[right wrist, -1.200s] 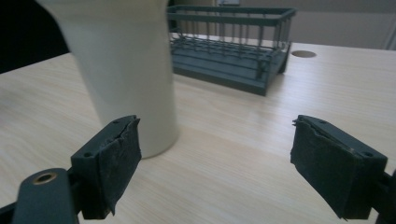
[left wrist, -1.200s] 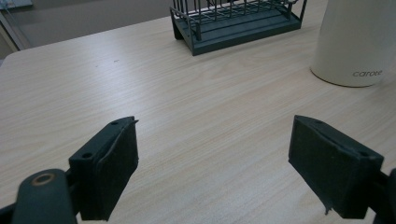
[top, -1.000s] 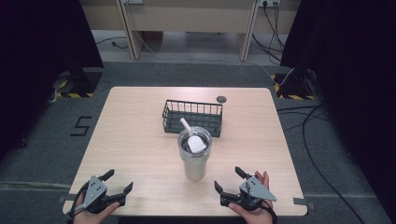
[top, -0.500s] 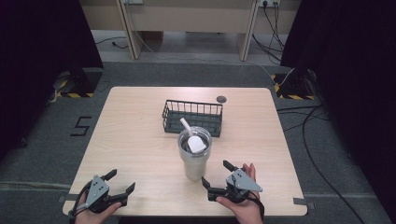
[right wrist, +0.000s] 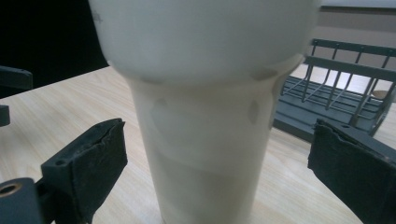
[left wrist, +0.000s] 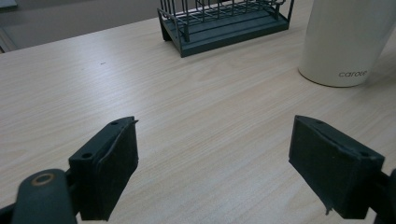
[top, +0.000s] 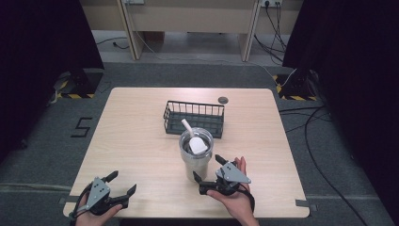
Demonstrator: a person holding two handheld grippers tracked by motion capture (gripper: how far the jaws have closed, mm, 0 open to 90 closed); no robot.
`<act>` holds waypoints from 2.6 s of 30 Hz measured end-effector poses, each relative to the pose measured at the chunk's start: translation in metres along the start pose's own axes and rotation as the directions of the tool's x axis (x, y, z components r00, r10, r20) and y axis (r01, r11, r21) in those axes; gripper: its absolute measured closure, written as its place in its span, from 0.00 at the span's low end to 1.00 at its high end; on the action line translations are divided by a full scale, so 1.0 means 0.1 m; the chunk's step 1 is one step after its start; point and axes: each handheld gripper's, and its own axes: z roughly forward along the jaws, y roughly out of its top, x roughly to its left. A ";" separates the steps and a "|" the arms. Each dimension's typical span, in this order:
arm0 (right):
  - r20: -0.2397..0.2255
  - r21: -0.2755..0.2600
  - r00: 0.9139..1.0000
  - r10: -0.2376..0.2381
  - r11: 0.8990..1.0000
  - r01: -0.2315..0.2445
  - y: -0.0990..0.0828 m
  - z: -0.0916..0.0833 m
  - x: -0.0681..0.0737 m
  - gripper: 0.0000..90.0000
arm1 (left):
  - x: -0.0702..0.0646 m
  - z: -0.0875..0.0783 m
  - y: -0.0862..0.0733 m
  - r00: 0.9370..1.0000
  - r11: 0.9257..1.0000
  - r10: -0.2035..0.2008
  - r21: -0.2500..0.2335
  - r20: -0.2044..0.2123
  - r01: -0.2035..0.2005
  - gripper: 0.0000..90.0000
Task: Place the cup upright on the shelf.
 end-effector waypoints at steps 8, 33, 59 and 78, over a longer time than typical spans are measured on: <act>-0.018 0.005 1.000 -0.001 1.000 0.001 0.02 0.18 0.02 0.04 | 0.01 -0.01 0.01 1.000 1.000 0.003 -0.004 0.005 -0.003 0.17; 0.000 -0.028 0.999 -0.032 0.999 0.032 -0.02 0.42 0.05 0.11 | 0.00 -0.03 0.03 1.000 1.000 0.007 -0.017 0.029 -0.007 0.17; 0.056 -0.039 0.998 0.005 0.999 -0.003 0.10 0.40 -0.03 0.11 | 0.01 -0.02 0.01 0.999 1.000 -0.003 -0.013 0.032 0.004 0.17; 0.110 -0.034 0.994 0.022 0.999 -0.018 0.37 0.37 -0.20 0.11 | 0.01 -0.03 0.01 0.999 1.000 -0.010 -0.019 0.034 0.010 0.18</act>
